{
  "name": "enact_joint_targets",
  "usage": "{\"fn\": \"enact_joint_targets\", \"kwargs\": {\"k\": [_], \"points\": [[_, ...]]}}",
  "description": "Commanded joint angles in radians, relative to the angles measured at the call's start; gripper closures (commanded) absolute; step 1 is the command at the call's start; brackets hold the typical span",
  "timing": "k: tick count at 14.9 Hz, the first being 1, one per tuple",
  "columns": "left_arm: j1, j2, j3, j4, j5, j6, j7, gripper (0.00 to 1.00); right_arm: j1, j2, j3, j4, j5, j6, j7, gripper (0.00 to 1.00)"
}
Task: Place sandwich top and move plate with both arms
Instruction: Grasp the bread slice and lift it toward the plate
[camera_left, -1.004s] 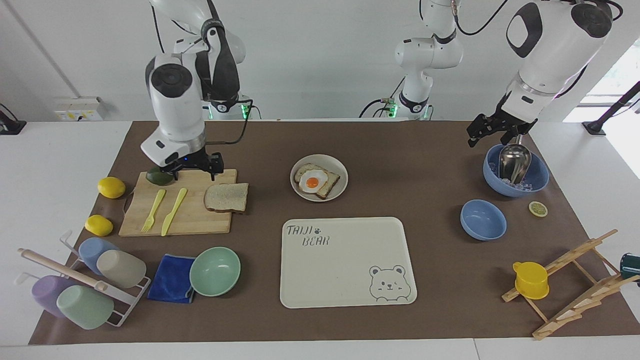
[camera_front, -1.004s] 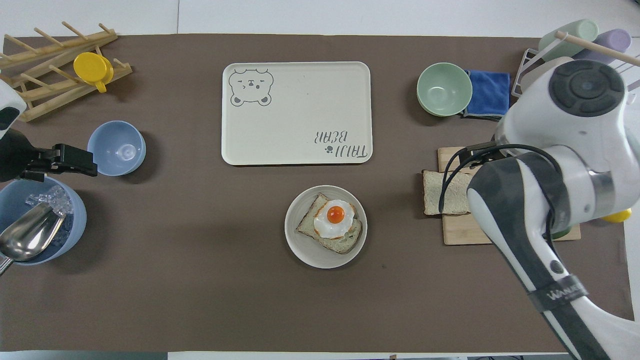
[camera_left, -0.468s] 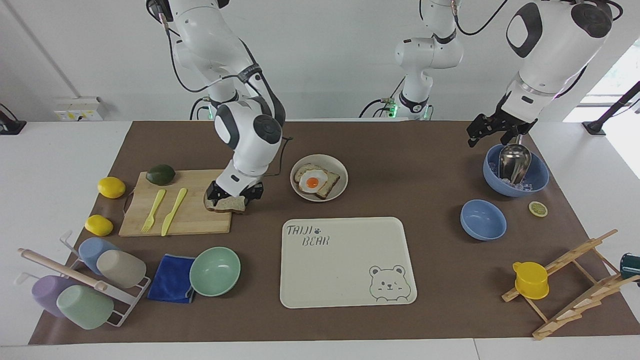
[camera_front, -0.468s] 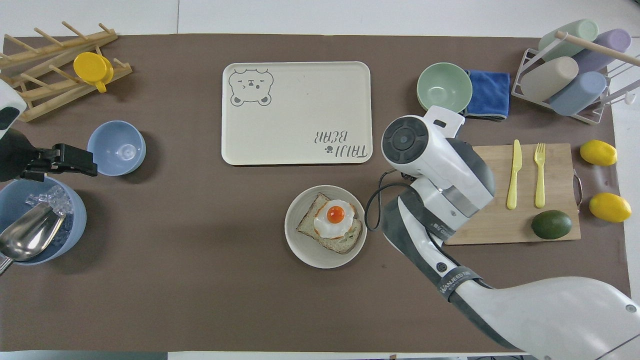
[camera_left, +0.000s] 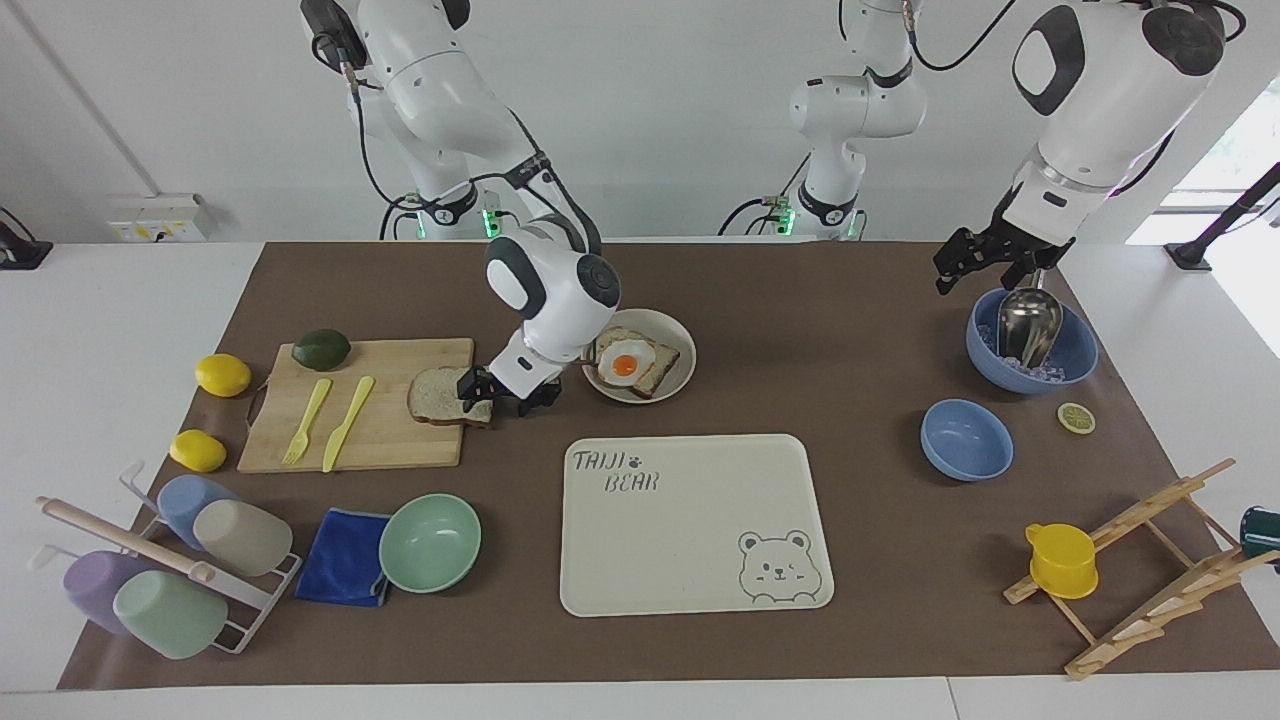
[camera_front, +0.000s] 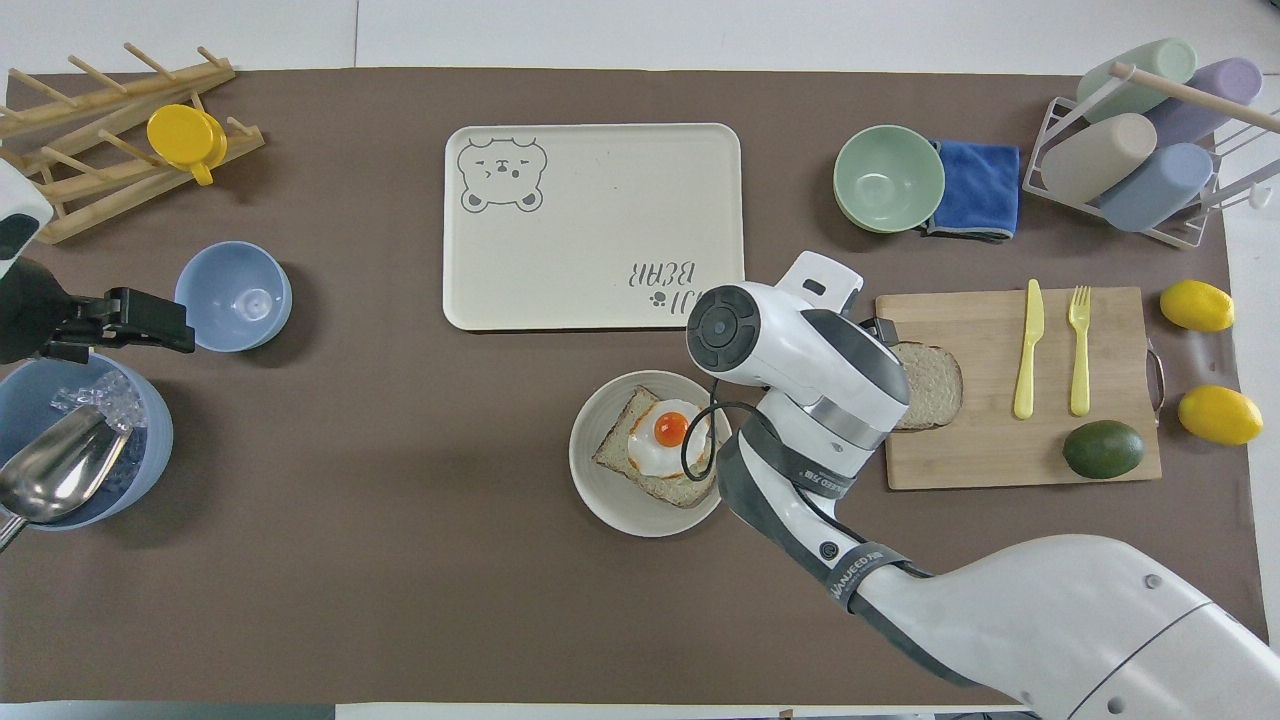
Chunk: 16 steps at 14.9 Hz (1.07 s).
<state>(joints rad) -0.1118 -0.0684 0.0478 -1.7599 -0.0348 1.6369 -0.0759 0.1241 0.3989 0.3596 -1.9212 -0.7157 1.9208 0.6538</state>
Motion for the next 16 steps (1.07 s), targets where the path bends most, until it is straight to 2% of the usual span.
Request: {"fn": "enact_joint_targets", "kwargs": {"k": [1,4,9,10,11,14,15,16], "points": [[0.001,-0.004,0.0,0.002,0.0,0.001,0.002,0.0,-0.027,-0.025,0.013,-0.042,-0.031,-0.003,0.012,0.0],[0.003,-0.004,0.001,0.002,0.0,0.001,0.002,0.0,-0.027,-0.034,0.013,-0.058,-0.031,-0.012,0.013,0.01],[0.001,-0.004,0.001,0.002,0.0,0.001,0.002,0.0,-0.027,-0.048,0.028,-0.104,-0.031,-0.023,0.021,0.22],[0.003,-0.004,0.001,0.002,0.0,0.001,0.002,0.0,-0.027,-0.049,0.032,-0.105,-0.031,-0.025,0.02,0.29],[0.003,-0.004,0.001,0.002,0.0,0.001,0.002,0.0,-0.027,-0.049,0.032,-0.107,-0.031,-0.023,0.02,0.44],[0.003,-0.004,0.001,0.002,0.0,0.001,0.002,0.0,-0.027,-0.051,0.033,-0.119,-0.031,-0.02,0.021,0.67],[0.003,-0.004,0.001,0.002,0.0,0.001,0.002,0.0,-0.029,-0.051,0.033,-0.121,-0.031,-0.02,0.02,0.79],[0.003,-0.004,0.001,0.002,0.0,0.001,0.002,0.0,-0.029,-0.051,0.033,-0.119,-0.03,-0.02,0.02,1.0]]}}
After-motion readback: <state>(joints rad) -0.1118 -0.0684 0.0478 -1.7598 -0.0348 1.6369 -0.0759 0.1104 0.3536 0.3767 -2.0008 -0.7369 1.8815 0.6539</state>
